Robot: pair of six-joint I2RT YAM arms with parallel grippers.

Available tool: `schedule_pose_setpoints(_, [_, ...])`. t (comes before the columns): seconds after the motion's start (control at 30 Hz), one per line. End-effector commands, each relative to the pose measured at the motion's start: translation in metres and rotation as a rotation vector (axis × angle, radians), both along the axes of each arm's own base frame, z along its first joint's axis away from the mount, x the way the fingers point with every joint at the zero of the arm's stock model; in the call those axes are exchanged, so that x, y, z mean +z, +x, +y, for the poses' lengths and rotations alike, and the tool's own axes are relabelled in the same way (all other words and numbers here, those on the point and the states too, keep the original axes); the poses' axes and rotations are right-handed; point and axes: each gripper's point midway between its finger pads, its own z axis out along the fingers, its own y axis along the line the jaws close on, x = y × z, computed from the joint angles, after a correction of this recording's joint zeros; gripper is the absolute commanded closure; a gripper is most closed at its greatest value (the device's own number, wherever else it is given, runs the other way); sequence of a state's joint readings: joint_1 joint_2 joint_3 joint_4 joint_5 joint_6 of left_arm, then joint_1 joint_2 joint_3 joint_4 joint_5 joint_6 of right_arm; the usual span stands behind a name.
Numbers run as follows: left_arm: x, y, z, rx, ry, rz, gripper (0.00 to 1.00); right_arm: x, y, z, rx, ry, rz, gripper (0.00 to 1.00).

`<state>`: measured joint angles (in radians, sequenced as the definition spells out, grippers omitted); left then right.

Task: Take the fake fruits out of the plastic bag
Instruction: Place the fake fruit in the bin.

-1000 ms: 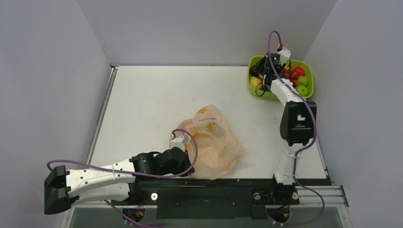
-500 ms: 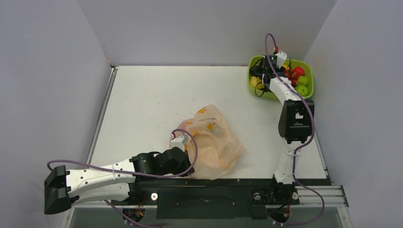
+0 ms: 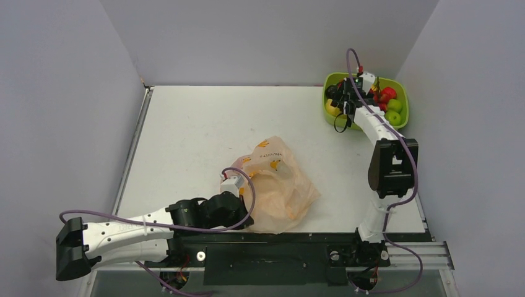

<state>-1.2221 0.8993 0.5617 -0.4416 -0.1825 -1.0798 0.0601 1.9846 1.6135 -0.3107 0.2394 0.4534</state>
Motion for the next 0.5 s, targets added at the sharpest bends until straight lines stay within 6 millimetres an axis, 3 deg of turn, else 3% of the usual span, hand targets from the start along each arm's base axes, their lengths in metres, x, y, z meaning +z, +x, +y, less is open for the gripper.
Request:
schedule_pose_setpoints(0.0, [0.012, 0.003, -0.004, 0.024, -0.062, -0.007, 1.0, 0.063, -0.039, 0.028, 0.036, 0.039, -0.132, 0.3])
schedule_pose_setpoints(0.37, [0.013, 0.002, -0.003, 0.025, -0.089, -0.009, 1.0, 0.041, -0.18, 0.14, 0.33, 0.152, -0.15, 0.31])
schedule_pose_setpoints(0.47, [0.013, 0.003, -0.003, 0.017, -0.082, -0.018, 1.0, 0.038, -0.218, 0.154, 0.405, 0.138, -0.126, 0.32])
